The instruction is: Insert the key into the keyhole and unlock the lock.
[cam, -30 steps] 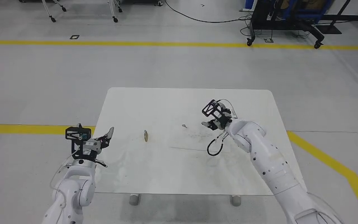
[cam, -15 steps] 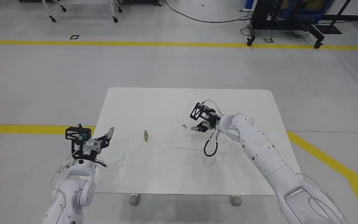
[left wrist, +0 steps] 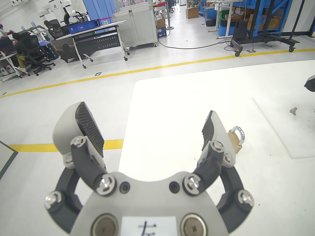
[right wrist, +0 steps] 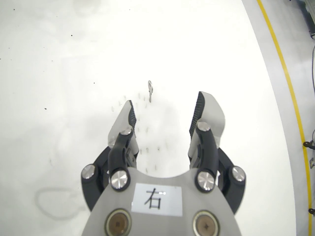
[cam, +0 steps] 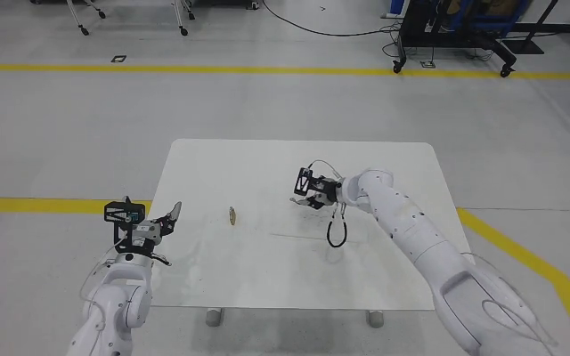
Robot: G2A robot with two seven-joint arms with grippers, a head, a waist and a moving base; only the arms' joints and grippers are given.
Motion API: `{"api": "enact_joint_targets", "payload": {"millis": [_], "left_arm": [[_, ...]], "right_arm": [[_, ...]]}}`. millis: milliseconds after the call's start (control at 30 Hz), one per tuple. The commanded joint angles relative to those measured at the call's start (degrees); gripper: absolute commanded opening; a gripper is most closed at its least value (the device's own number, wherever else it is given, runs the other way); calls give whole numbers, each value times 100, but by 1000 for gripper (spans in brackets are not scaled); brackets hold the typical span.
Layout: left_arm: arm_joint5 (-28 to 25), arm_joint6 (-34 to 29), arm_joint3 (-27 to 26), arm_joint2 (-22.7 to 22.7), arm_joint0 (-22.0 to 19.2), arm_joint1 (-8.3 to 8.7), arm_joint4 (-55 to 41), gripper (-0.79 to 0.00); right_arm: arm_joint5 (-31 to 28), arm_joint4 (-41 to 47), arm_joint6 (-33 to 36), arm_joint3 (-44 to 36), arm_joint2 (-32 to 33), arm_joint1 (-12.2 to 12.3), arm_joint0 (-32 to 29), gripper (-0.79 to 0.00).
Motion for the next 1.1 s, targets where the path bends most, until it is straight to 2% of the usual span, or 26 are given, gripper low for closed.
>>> {"api": "enact_joint_targets", "payload": {"millis": [0,67,100,133,167,233,300,367,467,667,833,1067], "left_arm": [[0,0,0,0,0,0,0,0],[0,0,0,0,0,0,0,0],[0,0,0,0,0,0,0,0],[0,0,0,0,0,0,0,0],[0,0,0,0,0,0,0,0],[0,0,0,0,0,0,0,0],[0,0,0,0,0,0,0,0],[0,0,0,0,0,0,0,0],[0,0,0,0,0,0,0,0],[0,0,0,0,0,0,0,0],[0,0,0,0,0,0,0,0],[0,0,0,0,0,0,0,0]], "right_arm": [[-81,6,1,162,-117,-70,104,-397],[-136,30,-3,344,-229,-149,202,-391],[-176,49,-5,439,-281,-189,249,-360],[-178,61,2,533,-330,-229,294,-286],[-179,83,2,620,-377,-271,332,-271],[-167,96,-18,782,-468,-350,407,-283],[-168,131,-62,949,-537,-424,479,-345],[-196,171,-135,1110,-589,-489,554,-345],[-254,207,-243,1323,-666,-582,656,-397],[-296,239,-306,1705,-828,-777,819,-366],[-314,337,-289,2029,-916,-938,918,-456],[-319,357,-386,2405,-1000,-1090,1021,-677]]}}
